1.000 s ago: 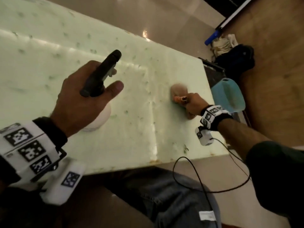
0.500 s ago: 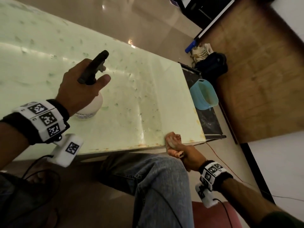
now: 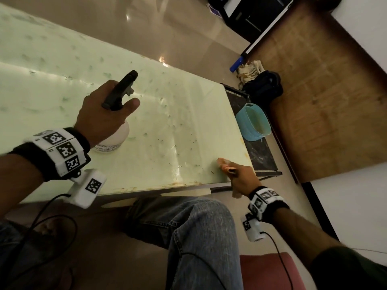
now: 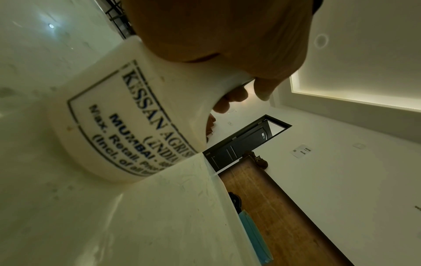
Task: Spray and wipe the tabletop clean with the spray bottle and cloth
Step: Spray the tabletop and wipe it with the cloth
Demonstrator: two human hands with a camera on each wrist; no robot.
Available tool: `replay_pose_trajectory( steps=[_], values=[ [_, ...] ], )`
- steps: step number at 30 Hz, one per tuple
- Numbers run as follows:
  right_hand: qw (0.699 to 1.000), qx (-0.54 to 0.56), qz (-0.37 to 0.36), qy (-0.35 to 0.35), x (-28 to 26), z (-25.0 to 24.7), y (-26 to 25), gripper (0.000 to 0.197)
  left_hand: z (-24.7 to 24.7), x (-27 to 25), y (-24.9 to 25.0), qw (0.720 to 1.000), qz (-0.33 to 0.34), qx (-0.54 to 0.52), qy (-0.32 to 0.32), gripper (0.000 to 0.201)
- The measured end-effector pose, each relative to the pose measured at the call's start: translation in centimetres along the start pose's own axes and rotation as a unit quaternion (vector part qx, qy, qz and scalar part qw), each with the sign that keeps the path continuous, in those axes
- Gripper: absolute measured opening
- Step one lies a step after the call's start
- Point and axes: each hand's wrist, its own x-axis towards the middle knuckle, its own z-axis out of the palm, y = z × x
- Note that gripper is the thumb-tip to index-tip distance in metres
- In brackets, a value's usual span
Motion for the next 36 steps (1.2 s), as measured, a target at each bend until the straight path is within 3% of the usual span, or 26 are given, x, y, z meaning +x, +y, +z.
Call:
replay_pose_trajectory(
  steps=[3,6,9,11,13,14,16,19,21,26,30,36],
  values=[
    [0.995,-0.093,-0.016,-0.028,0.3,3.0,-0.7,0.058,0.0,0.0,0.0,1.000,0.002,0.000,-0.002,0.023],
    [0.994,-0.088,-0.053,-0.035,-0.8,3.9,-0.8,0.059,0.0,0.0,-0.1,1.000,0.011,0.003,-0.004,0.023],
    [0.987,-0.078,-0.094,-0.102,-2.0,3.0,0.5,0.048,0.3,0.3,0.0,1.000,0.007,0.003,-0.002,0.022],
    [0.982,-0.078,-0.083,-0.150,-2.9,1.9,1.1,0.046,0.4,0.3,-0.1,1.000,0.008,0.002,-0.001,0.026],
    [0.978,-0.068,-0.053,-0.189,-4.2,0.1,1.1,0.024,0.3,0.3,-0.3,1.000,0.011,0.004,-0.002,0.027],
    [0.978,-0.054,-0.038,-0.197,-4.6,-0.7,1.3,0.022,0.2,0.3,-0.2,1.000,0.012,0.004,-0.003,0.027],
    [0.988,-0.029,-0.012,-0.154,-4.9,-2.0,1.1,0.024,0.1,0.2,-0.2,1.000,0.010,0.003,-0.002,0.025],
    [1.000,-0.006,0.026,0.000,-3.8,-2.1,1.4,0.022,0.2,0.2,0.0,1.000,0.011,0.001,-0.002,0.020],
    [0.997,-0.027,0.050,0.043,-2.3,-0.8,1.2,0.016,0.2,0.2,0.0,1.000,0.010,0.003,-0.003,0.021],
    [0.993,-0.117,0.032,-0.003,-0.1,2.6,-3.3,0.043,0.2,0.3,0.0,1.000,-0.008,0.000,-0.007,0.023],
    [0.985,-0.164,0.047,-0.011,2.0,2.2,-5.5,0.029,0.3,0.3,0.3,0.999,-0.038,-0.011,-0.003,0.023],
    [0.991,-0.125,0.036,-0.006,7.6,1.3,-8.3,0.022,0.4,0.5,0.5,0.999,-0.051,0.001,-0.007,0.030]
  ],
)
